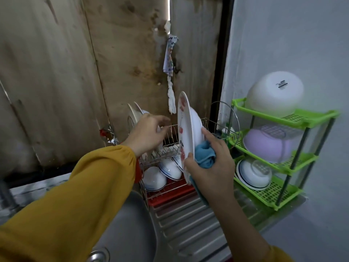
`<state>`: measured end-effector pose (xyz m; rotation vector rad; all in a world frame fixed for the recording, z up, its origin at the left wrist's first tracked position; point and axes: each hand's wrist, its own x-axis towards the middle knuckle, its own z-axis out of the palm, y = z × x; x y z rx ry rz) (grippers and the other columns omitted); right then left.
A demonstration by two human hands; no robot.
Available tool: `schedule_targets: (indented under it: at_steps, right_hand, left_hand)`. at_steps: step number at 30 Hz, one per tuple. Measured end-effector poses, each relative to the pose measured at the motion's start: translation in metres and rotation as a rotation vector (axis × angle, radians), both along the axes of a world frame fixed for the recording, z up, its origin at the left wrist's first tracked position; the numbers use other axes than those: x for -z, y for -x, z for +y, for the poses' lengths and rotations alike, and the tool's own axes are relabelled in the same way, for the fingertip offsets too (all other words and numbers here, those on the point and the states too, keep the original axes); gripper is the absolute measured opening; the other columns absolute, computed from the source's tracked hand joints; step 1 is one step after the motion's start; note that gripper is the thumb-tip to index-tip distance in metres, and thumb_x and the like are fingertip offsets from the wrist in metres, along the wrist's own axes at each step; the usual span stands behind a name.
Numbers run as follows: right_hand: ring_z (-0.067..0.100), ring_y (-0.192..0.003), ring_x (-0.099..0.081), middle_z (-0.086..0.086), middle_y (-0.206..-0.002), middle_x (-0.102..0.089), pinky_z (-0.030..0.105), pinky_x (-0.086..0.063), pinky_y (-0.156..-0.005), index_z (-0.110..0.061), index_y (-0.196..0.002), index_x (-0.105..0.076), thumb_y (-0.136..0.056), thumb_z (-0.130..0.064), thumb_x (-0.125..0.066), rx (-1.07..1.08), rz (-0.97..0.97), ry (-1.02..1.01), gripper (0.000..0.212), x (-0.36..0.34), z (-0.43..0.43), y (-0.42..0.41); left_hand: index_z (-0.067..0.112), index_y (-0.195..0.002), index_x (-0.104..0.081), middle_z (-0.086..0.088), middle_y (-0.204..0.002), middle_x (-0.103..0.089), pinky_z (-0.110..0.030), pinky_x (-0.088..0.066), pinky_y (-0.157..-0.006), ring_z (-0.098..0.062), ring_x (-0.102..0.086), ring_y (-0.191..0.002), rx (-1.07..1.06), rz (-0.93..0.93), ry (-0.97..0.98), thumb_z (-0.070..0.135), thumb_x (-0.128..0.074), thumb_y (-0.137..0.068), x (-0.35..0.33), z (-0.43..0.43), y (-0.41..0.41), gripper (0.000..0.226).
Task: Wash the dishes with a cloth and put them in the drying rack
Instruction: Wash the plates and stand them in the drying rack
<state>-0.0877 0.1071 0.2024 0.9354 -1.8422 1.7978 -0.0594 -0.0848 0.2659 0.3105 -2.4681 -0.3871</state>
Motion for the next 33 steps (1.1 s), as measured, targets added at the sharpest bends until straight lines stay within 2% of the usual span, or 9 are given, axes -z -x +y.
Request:
schedule_targets:
  at_steps: [3,6,11,14,17,20,24,29,33]
  right_hand:
    - [0.000,-0.093,-0.056,-0.006,-0.106,-0.057,0.010,-0.044,-0.080,-0.035,-0.129,-0.054,-0.062,-0.045,-0.058,-0.070,0.007,0.035,0.068,-0.008,-0.016,0.015]
    - [-0.002,-0.092,-0.056,-0.004,-0.104,-0.058,0.009,-0.043,-0.080,-0.030,-0.131,-0.056,-0.063,-0.042,-0.058,-0.106,0.029,0.047,0.068,-0.010,-0.033,0.031]
    - [-0.002,-0.095,-0.055,-0.007,-0.106,-0.057,0.009,-0.044,-0.083,-0.024,-0.135,-0.055,-0.068,-0.041,-0.058,-0.159,0.037,0.008,0.069,-0.005,-0.058,0.059]
    - [-0.003,-0.097,-0.055,-0.010,-0.107,-0.057,0.014,-0.046,-0.085,-0.027,-0.137,-0.052,-0.070,-0.035,-0.060,-0.177,0.038,-0.028,0.069,0.000,-0.071,0.074]
    - [0.003,-0.101,-0.059,-0.005,-0.114,-0.060,0.029,-0.053,-0.088,-0.029,-0.138,-0.052,-0.070,-0.029,-0.063,-0.181,-0.005,-0.047,0.069,0.009,-0.083,0.090]
    - [0.008,-0.106,-0.062,-0.005,-0.120,-0.062,0.041,-0.056,-0.088,-0.032,-0.138,-0.050,-0.070,-0.034,-0.066,-0.195,-0.064,-0.058,0.070,0.018,-0.091,0.103]
    - [0.005,-0.105,-0.063,-0.008,-0.121,-0.063,0.038,-0.057,-0.087,-0.030,-0.138,-0.048,-0.072,-0.031,-0.069,-0.185,-0.087,-0.083,0.070,0.027,-0.097,0.108]
    - [0.009,-0.108,-0.061,-0.010,-0.124,-0.060,0.043,-0.055,-0.087,-0.035,-0.140,-0.044,-0.070,-0.043,-0.065,-0.182,-0.023,-0.179,0.074,0.031,-0.106,0.113]
    - [0.010,-0.110,-0.058,-0.011,-0.128,-0.058,0.040,-0.054,-0.087,-0.033,-0.141,-0.044,-0.072,-0.042,-0.064,-0.139,0.020,-0.232,0.072,0.032,-0.110,0.114]
  left_hand:
    - [0.023,-0.132,-0.059,-0.001,-0.135,-0.057,-0.042,-0.024,-0.113,-0.024,-0.034,-0.138,-0.110,-0.112,0.333,0.031,-0.059,-0.092,0.009,-0.017,0.001,0.040]
    - [0.021,-0.124,-0.065,-0.006,-0.133,-0.060,-0.049,-0.023,-0.113,-0.029,-0.042,-0.134,-0.142,-0.096,0.473,0.030,-0.066,-0.085,0.018,-0.029,0.001,0.040]
    - [0.018,-0.106,-0.072,-0.005,-0.118,-0.066,-0.048,-0.028,-0.108,-0.030,-0.053,-0.124,-0.155,-0.090,0.510,0.045,-0.042,-0.084,0.028,-0.045,-0.002,0.046]
    - [0.019,-0.102,-0.074,-0.005,-0.113,-0.067,-0.045,-0.026,-0.108,-0.031,-0.054,-0.122,-0.122,-0.063,0.556,0.046,-0.039,-0.086,0.030,-0.047,-0.003,0.047]
    - [0.017,-0.106,-0.071,-0.006,-0.115,-0.065,-0.043,-0.022,-0.111,-0.030,-0.051,-0.124,-0.100,-0.034,0.551,0.046,-0.040,-0.087,0.032,-0.050,-0.002,0.047]
    - [0.016,-0.111,-0.069,-0.006,-0.121,-0.063,-0.039,-0.017,-0.113,-0.029,-0.048,-0.127,-0.093,-0.013,0.554,0.046,-0.040,-0.089,0.034,-0.052,-0.001,0.047]
    - [0.015,-0.114,-0.068,-0.007,-0.127,-0.061,-0.040,-0.019,-0.114,-0.029,-0.046,-0.130,-0.078,-0.008,0.541,0.047,-0.041,-0.090,0.035,-0.054,-0.001,0.048]
    - [0.017,-0.120,-0.065,-0.006,-0.136,-0.056,-0.041,-0.018,-0.117,-0.026,-0.039,-0.137,-0.102,-0.023,0.536,0.050,-0.038,-0.090,0.036,-0.054,0.000,0.053]
    - [0.015,-0.118,-0.067,-0.007,-0.133,-0.059,-0.045,-0.025,-0.115,-0.028,-0.045,-0.133,-0.111,-0.035,0.558,0.050,-0.038,-0.088,0.033,-0.052,0.001,0.055]
